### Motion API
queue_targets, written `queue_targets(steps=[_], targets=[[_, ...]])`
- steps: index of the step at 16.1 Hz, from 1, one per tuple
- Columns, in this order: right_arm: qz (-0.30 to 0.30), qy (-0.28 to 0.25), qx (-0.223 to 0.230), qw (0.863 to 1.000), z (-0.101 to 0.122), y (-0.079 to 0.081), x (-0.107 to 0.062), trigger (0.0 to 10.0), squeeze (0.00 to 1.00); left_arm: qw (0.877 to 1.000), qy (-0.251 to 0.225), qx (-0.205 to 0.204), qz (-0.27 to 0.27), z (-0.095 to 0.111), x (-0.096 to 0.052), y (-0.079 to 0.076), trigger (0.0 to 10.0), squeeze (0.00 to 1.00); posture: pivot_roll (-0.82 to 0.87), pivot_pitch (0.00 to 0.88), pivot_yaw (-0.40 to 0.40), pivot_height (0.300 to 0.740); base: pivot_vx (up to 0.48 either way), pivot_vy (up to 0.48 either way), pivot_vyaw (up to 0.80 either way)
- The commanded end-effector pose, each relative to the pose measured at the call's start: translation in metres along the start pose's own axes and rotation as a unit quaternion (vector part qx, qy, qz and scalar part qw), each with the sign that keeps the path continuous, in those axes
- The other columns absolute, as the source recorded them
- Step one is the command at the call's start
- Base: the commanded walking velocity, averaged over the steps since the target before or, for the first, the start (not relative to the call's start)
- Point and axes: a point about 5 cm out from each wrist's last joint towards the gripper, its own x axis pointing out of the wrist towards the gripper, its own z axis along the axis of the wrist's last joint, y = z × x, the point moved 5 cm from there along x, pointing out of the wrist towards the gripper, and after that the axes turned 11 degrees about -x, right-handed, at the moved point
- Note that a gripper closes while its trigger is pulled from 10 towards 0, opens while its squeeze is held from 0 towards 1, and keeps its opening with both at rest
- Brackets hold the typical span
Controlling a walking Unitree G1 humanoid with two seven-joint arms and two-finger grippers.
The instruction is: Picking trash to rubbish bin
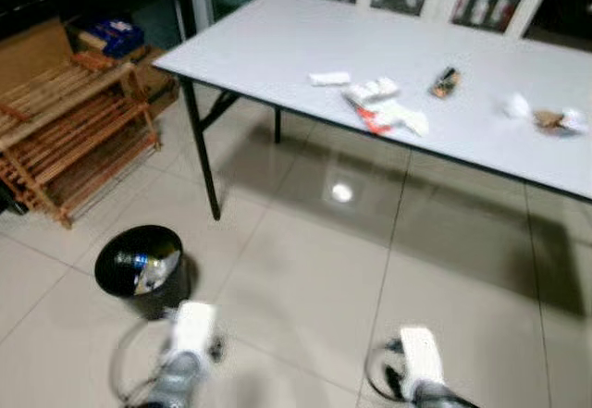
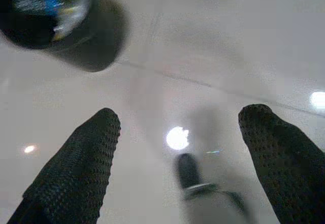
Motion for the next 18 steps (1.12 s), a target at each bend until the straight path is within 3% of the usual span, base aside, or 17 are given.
queue_targets(steps=[1, 3, 18], targets=[[0.001, -0.006, 0.002, 1.000, 0.0054, 0.0027, 0.0009, 10.0, 0.00, 1.000, -0.002, -0.001, 0.009, 0.0018, -0.0001, 0.0098, 10.0, 0.00, 0.01, 0.038, -0.033, 0.740, 0.000, 0.000, 0.00], [0.002, -0.004, 0.003, 1.000, 0.0046, 0.0030, 0.0008, 10.0, 0.00, 1.000, -0.003, -0.004, 0.010, 0.0016, -0.0002, 0.0107, 10.0, 0.00, 0.01, 0.041, -0.034, 0.740, 0.000, 0.000, 0.00], [0.006, -0.002, 0.003, 1.000, 0.0058, 0.0056, 0.0012, 10.0, 0.00, 1.000, -0.003, -0.009, 0.018, 0.0016, -0.0004, 0.0147, 10.0, 0.00, 0.01, 0.048, -0.033, 0.740, 0.000, 0.000, -0.80]])
